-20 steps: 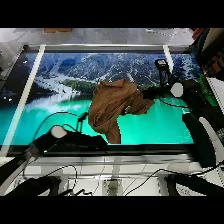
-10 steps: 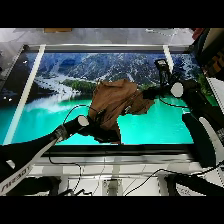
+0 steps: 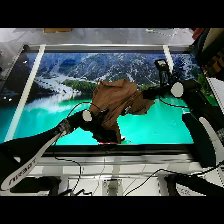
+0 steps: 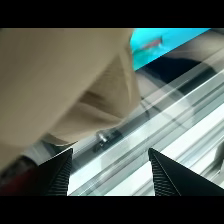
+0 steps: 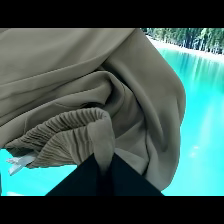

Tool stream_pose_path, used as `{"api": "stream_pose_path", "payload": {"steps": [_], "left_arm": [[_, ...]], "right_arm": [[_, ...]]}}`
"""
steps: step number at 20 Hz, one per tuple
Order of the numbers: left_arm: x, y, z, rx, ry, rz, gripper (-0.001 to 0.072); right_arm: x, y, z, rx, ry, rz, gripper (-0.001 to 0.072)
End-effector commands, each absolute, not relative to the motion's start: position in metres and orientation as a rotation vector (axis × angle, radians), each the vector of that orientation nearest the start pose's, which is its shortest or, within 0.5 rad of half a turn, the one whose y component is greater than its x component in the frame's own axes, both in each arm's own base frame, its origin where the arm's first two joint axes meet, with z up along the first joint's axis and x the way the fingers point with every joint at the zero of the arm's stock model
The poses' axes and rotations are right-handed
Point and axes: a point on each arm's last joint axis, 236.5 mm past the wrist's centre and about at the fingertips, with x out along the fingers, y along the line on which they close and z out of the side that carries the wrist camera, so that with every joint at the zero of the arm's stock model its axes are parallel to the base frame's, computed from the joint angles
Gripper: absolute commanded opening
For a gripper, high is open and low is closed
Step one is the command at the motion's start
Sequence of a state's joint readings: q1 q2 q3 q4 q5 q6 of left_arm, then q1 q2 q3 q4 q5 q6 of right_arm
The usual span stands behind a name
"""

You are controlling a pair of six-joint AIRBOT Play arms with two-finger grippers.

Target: Fold the clothes and pants, and hang the long-sleeved shirts on hangers.

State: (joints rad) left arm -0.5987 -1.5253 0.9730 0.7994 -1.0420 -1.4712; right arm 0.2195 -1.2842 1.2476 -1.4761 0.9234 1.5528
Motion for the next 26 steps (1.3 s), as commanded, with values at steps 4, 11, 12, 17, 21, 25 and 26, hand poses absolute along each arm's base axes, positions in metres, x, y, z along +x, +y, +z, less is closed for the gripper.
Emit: {"api": "stream_pose_path", "payload": {"steps": [4, 11, 12, 17, 21, 25, 26], "left_arm": [[0.228, -0.323, -0.098, -0.319, 1.689, -0.673, 0.0536], [0.242, -0.325, -0.112, -0.363, 1.665, -0.598, 0.0443], [0.243, -0.325, -0.113, -0.364, 1.662, -0.595, 0.0387], [0.242, -0.323, -0.123, -0.362, 1.681, -0.58, 0.0023], [0.255, -0.332, -0.106, -0.355, 1.649, -0.627, 0.0012], [0.295, -0.333, -0.076, -0.141, 1.485, -0.747, 0.0011], [0.298, -0.331, -0.07, -0.026, 1.452, -0.798, 0.001]], "right_arm": [[0.438, 0.117, 0.066, -0.026, 0.963, 0.256, 0.0036], [0.438, 0.117, 0.066, -0.025, 0.964, 0.256, 0.0036], [0.438, 0.117, 0.066, -0.025, 0.964, 0.256, 0.0036], [0.438, 0.117, 0.066, -0.024, 0.964, 0.257, 0.0036], [0.438, 0.117, 0.066, -0.024, 0.964, 0.257, 0.0036], [0.437, 0.117, 0.069, -0.024, 0.957, 0.258, 0.0036], [0.437, 0.117, 0.069, -0.024, 0.956, 0.257, 0.0036]]}}
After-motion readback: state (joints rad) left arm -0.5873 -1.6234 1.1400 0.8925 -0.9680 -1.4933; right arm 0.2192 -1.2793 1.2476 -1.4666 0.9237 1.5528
